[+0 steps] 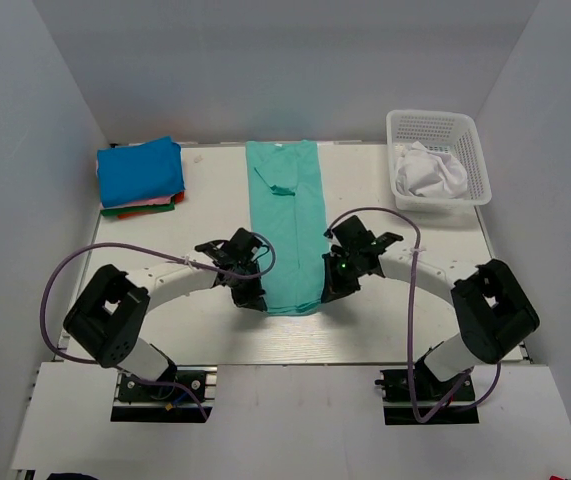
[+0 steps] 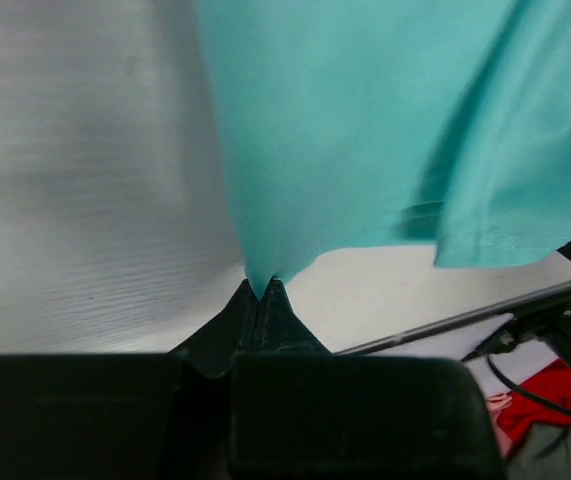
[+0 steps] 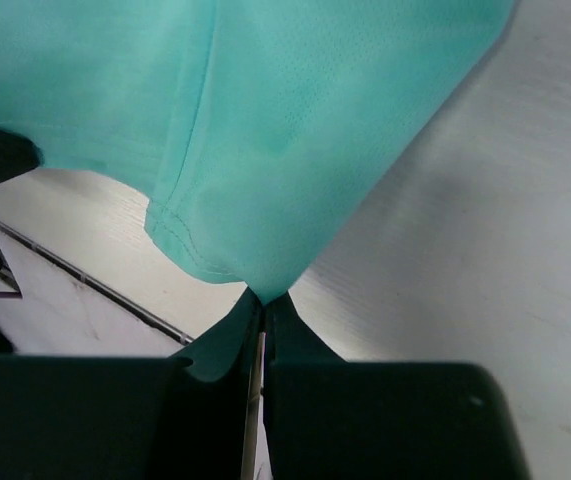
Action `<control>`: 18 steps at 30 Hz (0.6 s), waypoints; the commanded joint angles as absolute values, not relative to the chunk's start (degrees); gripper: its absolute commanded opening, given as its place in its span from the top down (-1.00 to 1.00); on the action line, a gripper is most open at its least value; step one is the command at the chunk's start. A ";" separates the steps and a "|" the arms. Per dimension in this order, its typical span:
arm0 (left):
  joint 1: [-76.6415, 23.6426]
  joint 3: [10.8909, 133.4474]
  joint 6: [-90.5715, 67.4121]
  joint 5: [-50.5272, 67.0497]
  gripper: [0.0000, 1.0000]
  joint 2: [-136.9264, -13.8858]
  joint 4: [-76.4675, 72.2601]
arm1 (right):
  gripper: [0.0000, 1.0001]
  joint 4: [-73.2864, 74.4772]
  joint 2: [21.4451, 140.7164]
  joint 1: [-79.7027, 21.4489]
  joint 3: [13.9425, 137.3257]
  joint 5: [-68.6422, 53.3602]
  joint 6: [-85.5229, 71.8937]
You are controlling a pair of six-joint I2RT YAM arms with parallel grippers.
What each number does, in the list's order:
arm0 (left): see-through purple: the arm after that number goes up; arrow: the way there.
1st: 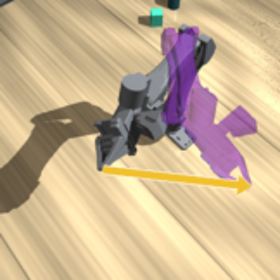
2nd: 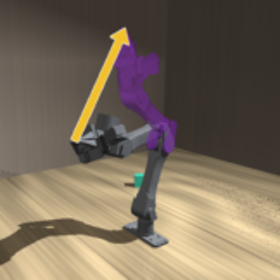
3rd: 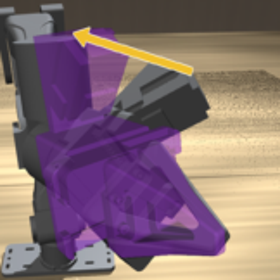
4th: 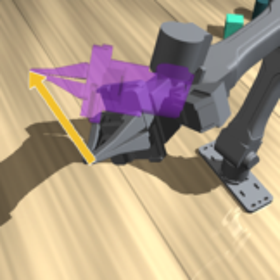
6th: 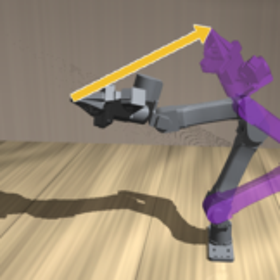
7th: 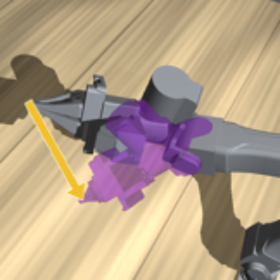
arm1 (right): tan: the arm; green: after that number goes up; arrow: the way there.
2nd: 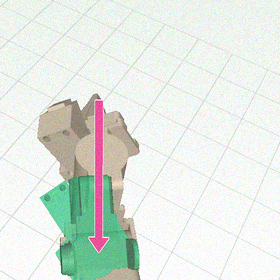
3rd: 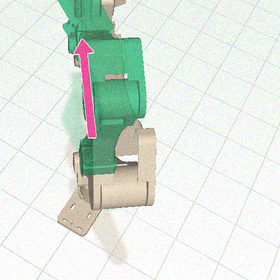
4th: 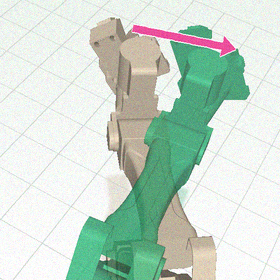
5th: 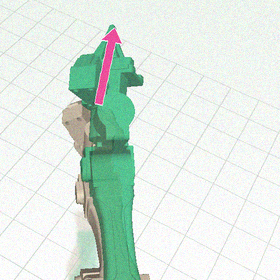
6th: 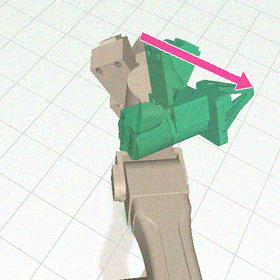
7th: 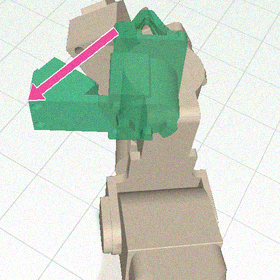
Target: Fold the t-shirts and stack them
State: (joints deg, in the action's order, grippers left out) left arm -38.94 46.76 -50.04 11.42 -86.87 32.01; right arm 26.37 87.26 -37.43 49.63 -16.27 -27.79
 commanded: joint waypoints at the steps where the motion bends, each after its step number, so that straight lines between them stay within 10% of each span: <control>1: -39.29 52.36 -50.71 12.13 1.00 -84.10 34.28 | 1.00 30.66 84.98 -37.36 56.31 -12.14 -25.23; 18: -29.44 94.73 -46.15 2.28 1.00 -107.55 50.53 | 1.00 40.17 106.60 -31.56 95.26 -0.53 -25.40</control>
